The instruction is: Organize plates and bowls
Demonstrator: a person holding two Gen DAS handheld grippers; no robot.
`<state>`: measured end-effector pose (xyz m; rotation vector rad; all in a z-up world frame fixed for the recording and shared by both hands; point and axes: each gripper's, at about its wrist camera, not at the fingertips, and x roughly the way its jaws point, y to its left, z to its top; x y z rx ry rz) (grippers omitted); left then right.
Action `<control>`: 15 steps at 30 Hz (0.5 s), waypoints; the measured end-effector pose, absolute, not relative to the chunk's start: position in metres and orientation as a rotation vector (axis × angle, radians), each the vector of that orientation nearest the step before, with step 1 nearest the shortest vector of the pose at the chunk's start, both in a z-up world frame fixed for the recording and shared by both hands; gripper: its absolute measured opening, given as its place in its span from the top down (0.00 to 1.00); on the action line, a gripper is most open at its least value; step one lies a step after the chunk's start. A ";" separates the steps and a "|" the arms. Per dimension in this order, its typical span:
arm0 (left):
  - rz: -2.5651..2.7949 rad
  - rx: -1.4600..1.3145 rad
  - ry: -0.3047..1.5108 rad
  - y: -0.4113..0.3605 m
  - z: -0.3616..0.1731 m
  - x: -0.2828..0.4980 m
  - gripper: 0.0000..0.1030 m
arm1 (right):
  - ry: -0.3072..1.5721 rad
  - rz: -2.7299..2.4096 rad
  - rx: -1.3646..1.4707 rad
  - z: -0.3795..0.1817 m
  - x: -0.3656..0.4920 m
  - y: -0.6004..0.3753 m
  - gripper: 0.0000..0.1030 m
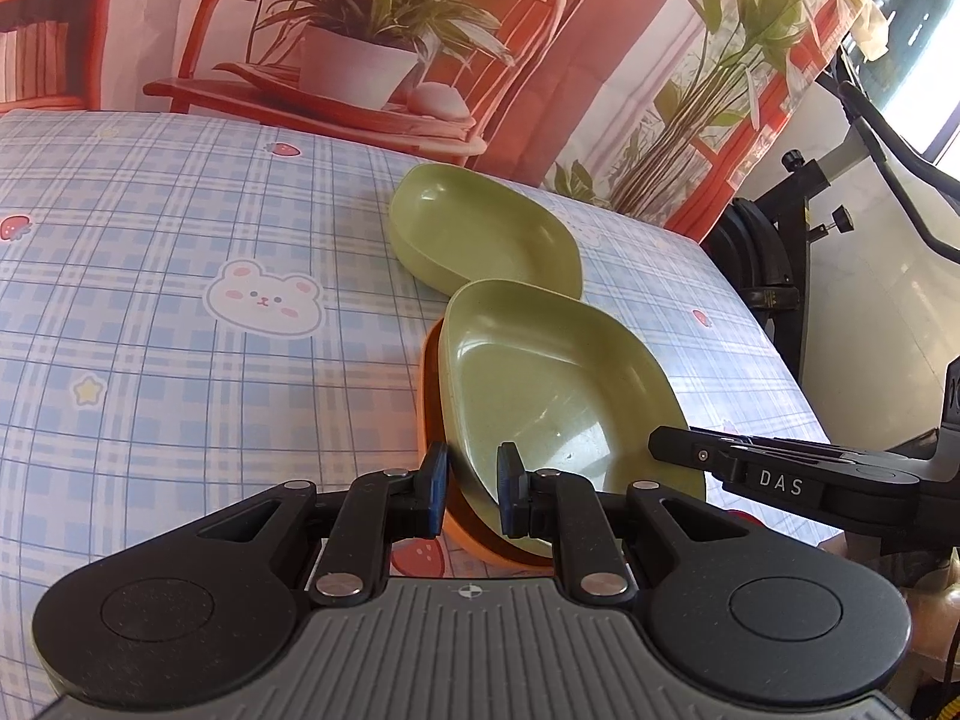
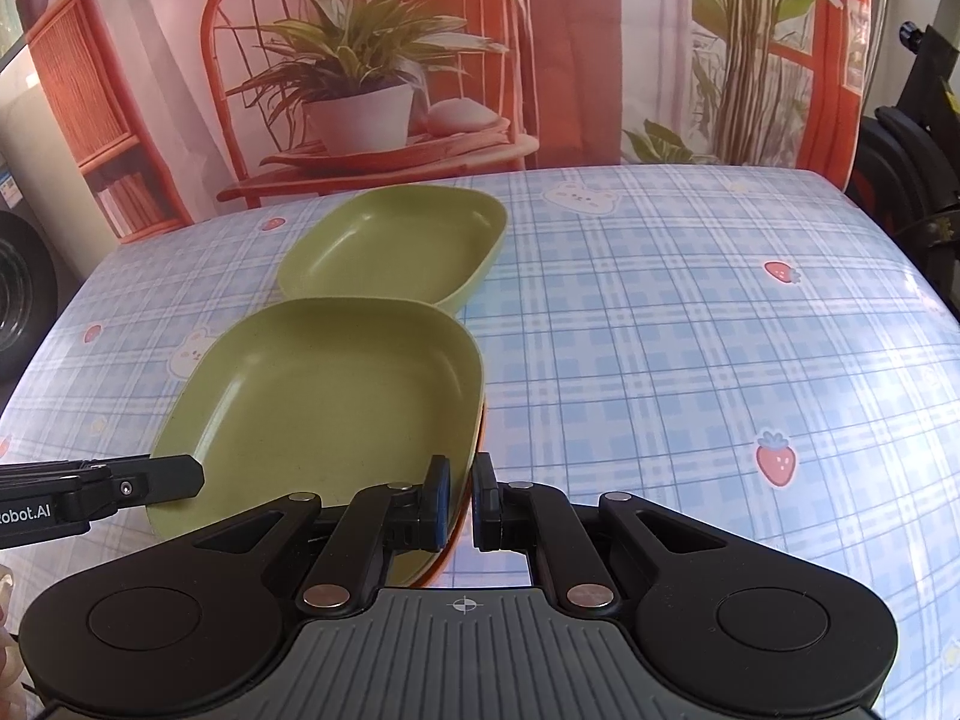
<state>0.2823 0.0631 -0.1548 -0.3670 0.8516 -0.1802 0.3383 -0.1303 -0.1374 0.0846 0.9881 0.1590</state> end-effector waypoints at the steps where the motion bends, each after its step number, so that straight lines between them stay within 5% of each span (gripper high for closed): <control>1: -0.178 -0.365 0.852 0.063 -0.154 0.282 0.83 | 0.989 0.160 0.084 -0.138 0.338 -0.130 0.93; 15: -0.149 -0.375 0.844 0.065 -0.154 0.279 0.83 | 0.988 0.155 0.084 -0.136 0.336 -0.132 0.93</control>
